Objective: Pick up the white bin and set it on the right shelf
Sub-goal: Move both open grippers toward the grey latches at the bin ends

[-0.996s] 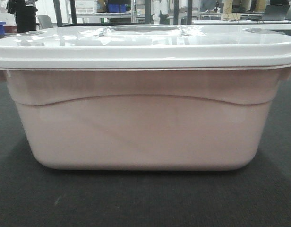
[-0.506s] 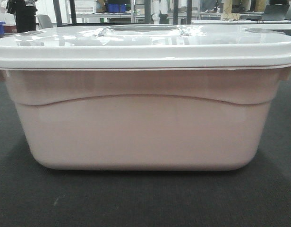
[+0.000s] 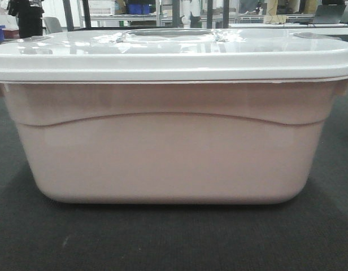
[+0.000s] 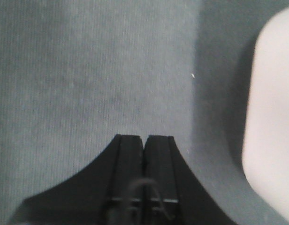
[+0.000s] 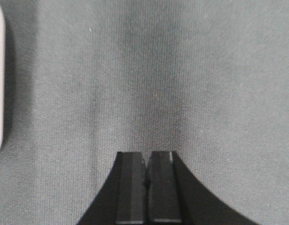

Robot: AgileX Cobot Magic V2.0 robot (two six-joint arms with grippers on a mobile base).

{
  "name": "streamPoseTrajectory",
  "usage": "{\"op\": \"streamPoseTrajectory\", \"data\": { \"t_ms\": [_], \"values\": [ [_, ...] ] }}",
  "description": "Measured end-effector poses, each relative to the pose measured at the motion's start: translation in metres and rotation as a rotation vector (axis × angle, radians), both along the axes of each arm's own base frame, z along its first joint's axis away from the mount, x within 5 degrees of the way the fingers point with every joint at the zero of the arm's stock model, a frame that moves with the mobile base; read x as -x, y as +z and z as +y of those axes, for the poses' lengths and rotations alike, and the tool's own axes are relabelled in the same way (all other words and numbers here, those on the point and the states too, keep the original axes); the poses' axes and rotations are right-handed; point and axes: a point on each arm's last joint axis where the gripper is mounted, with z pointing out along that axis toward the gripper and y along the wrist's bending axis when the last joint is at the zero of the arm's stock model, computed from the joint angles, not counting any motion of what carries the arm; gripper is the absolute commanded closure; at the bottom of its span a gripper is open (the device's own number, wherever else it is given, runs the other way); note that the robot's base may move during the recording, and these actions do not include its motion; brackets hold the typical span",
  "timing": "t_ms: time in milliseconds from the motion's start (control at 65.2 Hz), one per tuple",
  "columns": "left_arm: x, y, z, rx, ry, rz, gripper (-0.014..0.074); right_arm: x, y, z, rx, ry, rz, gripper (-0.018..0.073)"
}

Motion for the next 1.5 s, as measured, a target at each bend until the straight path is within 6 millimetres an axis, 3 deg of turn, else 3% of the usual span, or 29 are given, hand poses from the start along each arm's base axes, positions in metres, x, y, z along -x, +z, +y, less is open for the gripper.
{"op": "streamPoseTrajectory", "data": {
  "t_ms": [460, 598, 705, 858, 904, 1180, 1502],
  "values": [
    [-0.009, -0.004, 0.0, -0.001, 0.007, -0.037, 0.0704, -0.008, -0.002, 0.0, -0.002, 0.001, -0.036, 0.0503],
    [-0.01, -0.004, 0.0, -0.001, 0.009, -0.046, 0.0598, -0.009, -0.002, 0.001, -0.003, 0.001, -0.051, 0.0487],
    [-0.011, -0.003, 0.0, -0.001, 0.012, -0.062, 0.0412, -0.01, -0.002, 0.001, -0.003, 0.001, -0.055, 0.0335],
    [-0.013, -0.002, 0.0, 0.007, 0.02, -0.087, 0.0112, -0.011, -0.001, 0.001, -0.004, 0.002, -0.072, -0.0081],
    [-0.013, -0.002, -0.001, 0.015, 0.022, -0.087, 0.0081, -0.012, -0.001, 0.001, -0.005, 0.002, -0.083, -0.0081],
    [-0.014, 0.0, -0.005, 0.072, 0.036, -0.087, 0.0132, -0.016, 0.006, 0.001, -0.008, 0.002, -0.119, -0.0063],
    [-0.019, 0.015, -0.006, 0.09, 0.036, -0.13, 0.0168, -0.019, 0.018, 0.003, -0.029, -0.002, -0.155, -0.0063]
  ]
}}
